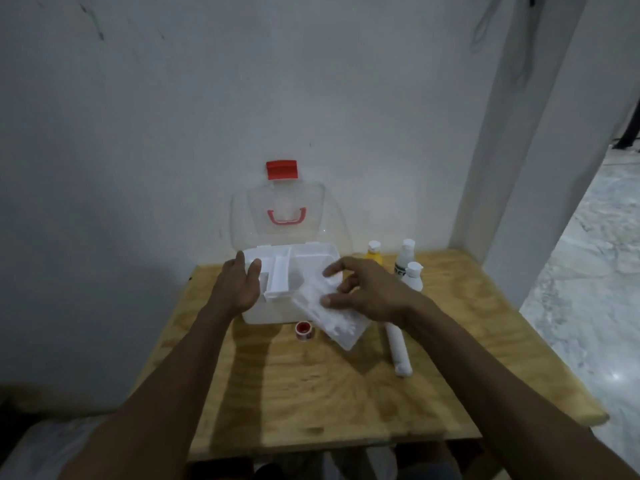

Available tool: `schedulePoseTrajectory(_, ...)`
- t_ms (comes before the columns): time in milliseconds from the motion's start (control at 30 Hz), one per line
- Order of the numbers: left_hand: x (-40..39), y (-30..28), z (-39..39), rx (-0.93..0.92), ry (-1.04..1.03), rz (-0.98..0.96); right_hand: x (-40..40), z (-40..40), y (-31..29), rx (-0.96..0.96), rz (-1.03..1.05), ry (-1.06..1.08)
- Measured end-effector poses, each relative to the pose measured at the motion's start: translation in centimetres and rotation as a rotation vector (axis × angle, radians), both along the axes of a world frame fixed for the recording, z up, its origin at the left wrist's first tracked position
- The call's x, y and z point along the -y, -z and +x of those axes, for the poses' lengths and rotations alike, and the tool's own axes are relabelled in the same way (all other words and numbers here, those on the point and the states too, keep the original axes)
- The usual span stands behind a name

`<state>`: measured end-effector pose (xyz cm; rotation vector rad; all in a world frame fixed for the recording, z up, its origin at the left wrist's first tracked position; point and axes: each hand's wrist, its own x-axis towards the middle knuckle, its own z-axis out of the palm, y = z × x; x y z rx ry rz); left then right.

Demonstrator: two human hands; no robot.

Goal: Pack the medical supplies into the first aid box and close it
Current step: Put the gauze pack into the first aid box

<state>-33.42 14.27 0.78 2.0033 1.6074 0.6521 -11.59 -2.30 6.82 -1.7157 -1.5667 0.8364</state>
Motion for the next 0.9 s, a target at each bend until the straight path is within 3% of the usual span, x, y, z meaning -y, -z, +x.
schedulePoseTrajectory(100,0.9,-0.4,0.4,-0.008,0.024,0.011,-3.4,-0.4,-2.3,-0.199,0.125,0.173)
schedulePoseTrajectory(200,1.2,-0.4,0.6,-0.020,0.021,0.012,-7.6,-0.8,-2.7,-0.292,0.124,0.324)
schedulePoseTrajectory(333,1.1,-0.3,0.7,-0.012,0.018,0.019,-10.6,-1.8,-1.4,-0.187,0.082,0.411)
schedulePoseTrajectory(600,0.9,-0.2,0.7,-0.013,0.009,0.014,-12.6,-3.3,0.6,0.172,-0.195,0.265)
schedulePoseTrajectory(700,0.9,-0.2,0.7,-0.011,0.008,0.016,-13.1,-4.0,1.0,0.222,-0.267,0.241)
schedulePoseTrajectory(900,0.9,-0.2,0.7,-0.019,0.006,0.018,-14.2,-4.0,3.0,0.403,-0.267,0.199)
